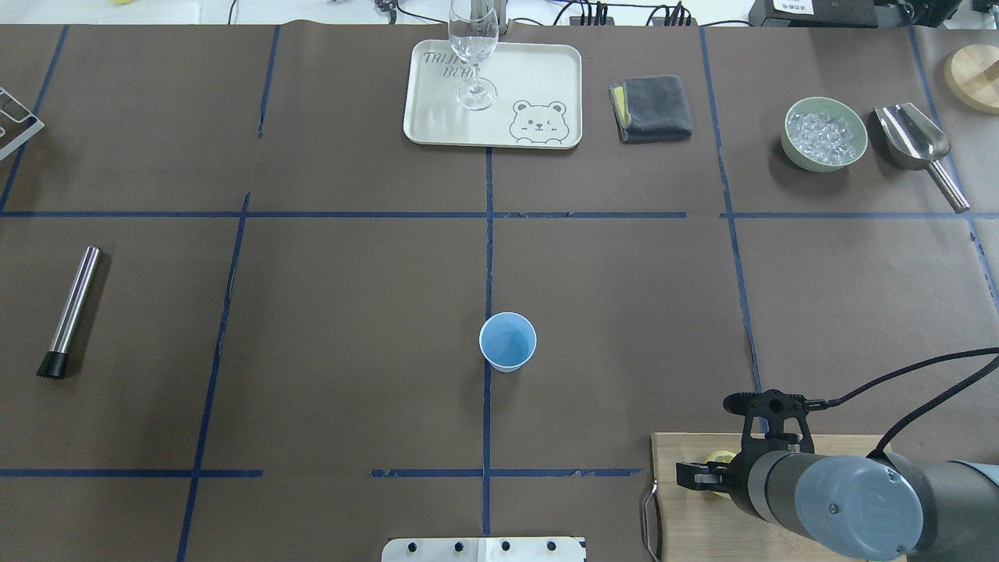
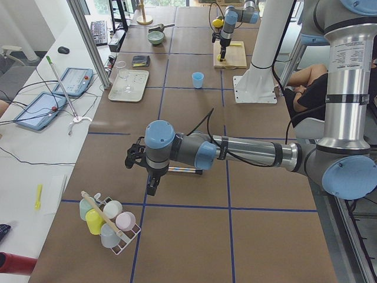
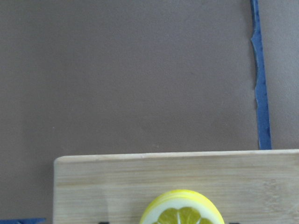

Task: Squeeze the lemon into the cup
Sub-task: 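Lower the right gripper and grasp the lemon slice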

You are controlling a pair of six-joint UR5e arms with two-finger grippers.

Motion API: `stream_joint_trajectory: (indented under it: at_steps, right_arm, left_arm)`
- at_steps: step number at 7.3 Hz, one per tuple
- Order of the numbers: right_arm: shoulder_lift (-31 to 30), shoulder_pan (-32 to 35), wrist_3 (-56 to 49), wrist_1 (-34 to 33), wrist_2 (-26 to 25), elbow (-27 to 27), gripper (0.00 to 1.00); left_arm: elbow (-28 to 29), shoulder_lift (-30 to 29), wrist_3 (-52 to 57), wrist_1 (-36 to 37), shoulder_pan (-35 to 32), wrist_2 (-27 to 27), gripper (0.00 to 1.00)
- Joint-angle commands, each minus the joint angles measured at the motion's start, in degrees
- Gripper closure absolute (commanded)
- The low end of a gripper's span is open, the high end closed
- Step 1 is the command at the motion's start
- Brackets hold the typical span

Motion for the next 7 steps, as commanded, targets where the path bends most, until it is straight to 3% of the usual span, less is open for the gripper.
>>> stream_joint_trajectory:
  at_steps: [1, 3, 5, 7]
  right_arm:
    - [-0.12, 0.06, 0.00, 0.00, 0.01, 0.09, 0.17]
    - [-0.12, 0.05, 0.00, -0.09, 0.01, 0.09, 0.18]
    - [-0.12, 0.14, 0.00, -0.09, 0.09, 0.09, 0.26]
    - [-0.12, 0.14, 0.00, -0.09, 0.01, 0.18, 0.47]
  left_arm:
    - [-0.01, 0.00, 0.00, -0.07, 0.00, 0.00, 0.00]
    - [0.08, 0.00, 0.00, -0.07, 0.00, 0.00, 0.00]
    - [-0.01, 0.00, 0.00, -0.07, 0.00, 0.00, 0.00]
    - [-0.01, 0.00, 0.00, -0.07, 0.00, 0.00, 0.00]
